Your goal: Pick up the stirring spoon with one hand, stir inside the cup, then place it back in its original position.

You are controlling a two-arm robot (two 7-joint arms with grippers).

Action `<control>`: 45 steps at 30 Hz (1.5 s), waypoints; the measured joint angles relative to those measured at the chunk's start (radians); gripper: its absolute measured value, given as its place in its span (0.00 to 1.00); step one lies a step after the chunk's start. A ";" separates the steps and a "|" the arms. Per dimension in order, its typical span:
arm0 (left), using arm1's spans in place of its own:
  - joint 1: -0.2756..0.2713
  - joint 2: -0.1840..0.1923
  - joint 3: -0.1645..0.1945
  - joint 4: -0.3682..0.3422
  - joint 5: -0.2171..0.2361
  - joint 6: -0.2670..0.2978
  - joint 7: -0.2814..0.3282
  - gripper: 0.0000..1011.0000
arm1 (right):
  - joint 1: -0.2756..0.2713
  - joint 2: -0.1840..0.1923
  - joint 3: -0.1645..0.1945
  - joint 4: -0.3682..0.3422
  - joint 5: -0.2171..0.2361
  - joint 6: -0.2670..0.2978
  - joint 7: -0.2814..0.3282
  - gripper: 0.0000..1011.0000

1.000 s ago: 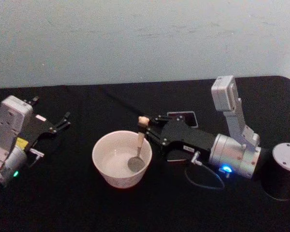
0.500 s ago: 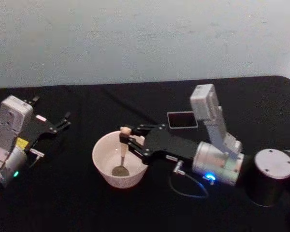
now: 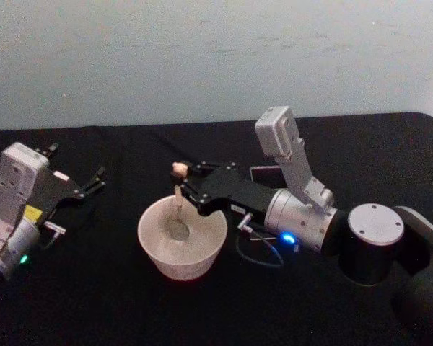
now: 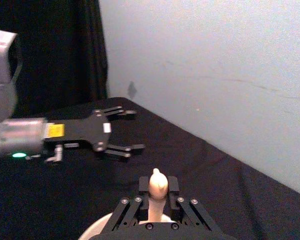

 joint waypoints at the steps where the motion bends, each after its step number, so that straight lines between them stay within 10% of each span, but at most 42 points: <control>1: 0.000 0.000 0.000 0.000 0.000 0.000 0.000 0.99 | 0.003 -0.002 0.003 0.005 -0.002 0.001 -0.002 0.22; 26: 0.000 0.000 0.000 0.000 0.000 0.000 0.000 0.99 | -0.095 0.147 0.049 -0.147 0.042 0.003 0.106 0.22; 45: 0.000 0.000 0.000 0.000 0.000 0.000 0.000 0.99 | -0.015 0.028 -0.012 -0.049 0.006 0.019 0.047 0.22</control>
